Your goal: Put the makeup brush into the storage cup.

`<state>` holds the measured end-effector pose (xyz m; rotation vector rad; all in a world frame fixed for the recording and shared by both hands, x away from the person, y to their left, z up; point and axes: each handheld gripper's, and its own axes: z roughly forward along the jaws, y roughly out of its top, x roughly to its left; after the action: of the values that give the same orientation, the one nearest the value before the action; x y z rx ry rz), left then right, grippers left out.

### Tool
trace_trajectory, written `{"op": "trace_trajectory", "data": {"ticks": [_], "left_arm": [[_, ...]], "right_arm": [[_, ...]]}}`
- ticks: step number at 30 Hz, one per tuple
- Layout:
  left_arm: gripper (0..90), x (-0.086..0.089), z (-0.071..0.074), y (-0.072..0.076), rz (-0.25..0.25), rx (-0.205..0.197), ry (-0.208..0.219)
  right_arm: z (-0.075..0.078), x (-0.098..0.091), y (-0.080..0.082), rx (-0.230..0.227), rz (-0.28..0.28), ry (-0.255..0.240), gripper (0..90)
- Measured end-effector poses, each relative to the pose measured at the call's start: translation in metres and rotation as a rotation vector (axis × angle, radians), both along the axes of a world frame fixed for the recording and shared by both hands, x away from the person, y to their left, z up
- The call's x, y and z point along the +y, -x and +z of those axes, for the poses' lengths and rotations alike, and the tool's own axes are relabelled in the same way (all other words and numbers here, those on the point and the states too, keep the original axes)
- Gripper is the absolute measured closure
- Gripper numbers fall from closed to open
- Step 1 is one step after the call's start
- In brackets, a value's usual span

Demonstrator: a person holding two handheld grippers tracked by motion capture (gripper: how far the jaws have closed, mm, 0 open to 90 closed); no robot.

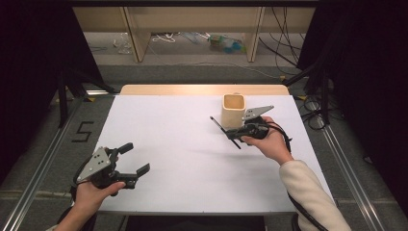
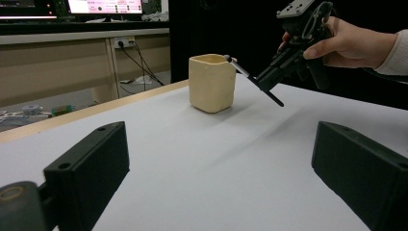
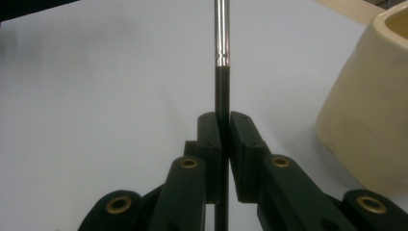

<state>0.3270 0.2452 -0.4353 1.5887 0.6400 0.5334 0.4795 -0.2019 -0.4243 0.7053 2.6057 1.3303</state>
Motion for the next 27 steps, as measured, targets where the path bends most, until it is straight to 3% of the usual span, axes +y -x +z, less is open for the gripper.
{"op": "trace_trajectory", "data": {"ticks": [27], "left_arm": [[5.6, 0.0002, -0.0002, -0.0004, 0.000, 0.001, -0.003]], "right_arm": [[0.0083, -0.0085, 0.0003, -0.080, -0.072, -0.127, 84.2]]}}
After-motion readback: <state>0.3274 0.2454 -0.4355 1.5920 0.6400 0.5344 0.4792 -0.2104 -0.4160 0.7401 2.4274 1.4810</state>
